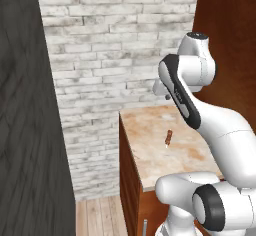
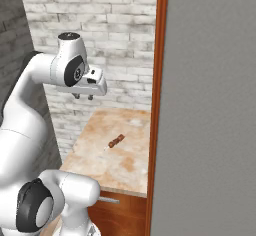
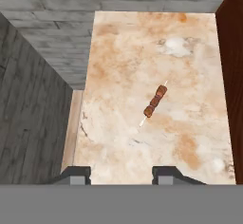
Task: Store the kebab skewer in the freezer for long-term storage. Close the freezer door after placing the cooked food.
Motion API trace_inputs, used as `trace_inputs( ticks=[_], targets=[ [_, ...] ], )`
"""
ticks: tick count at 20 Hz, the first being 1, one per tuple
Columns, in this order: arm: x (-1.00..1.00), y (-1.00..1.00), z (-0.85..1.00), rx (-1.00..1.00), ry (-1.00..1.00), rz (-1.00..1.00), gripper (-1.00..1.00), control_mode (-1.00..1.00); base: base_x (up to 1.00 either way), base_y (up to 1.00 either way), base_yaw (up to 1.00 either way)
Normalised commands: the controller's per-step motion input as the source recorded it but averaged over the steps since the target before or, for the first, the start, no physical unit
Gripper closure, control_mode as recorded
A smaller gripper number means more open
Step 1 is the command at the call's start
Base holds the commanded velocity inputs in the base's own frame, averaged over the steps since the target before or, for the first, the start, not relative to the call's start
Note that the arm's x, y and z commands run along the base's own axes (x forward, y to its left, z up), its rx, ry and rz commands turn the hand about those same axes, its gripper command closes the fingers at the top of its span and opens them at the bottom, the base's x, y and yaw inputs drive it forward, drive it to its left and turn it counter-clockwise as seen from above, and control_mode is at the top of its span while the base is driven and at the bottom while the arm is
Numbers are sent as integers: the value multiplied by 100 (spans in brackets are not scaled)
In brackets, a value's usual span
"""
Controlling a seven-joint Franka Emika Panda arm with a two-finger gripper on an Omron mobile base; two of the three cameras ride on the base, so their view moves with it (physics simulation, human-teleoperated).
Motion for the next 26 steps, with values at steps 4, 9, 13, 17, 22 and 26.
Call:
trace_inputs(
  ticks=[4,9,13,17,22,26],
  targets=[
    [0,-3,-3,-1,4,0,-100,-100,0,0,0],
    [0,0,-7,-4,7,-4,-100,-100,0,0,0],
    [4,-1,-5,-3,11,-8,-100,-100,0,0,0],
    [8,-9,-33,0,8,-36,-100,-100,0,0,0],
    [26,-1,-59,0,0,-37,-100,-100,0,0,0],
    [52,-13,-63,0,0,-24,-100,-100,0,0,0]
  ],
)
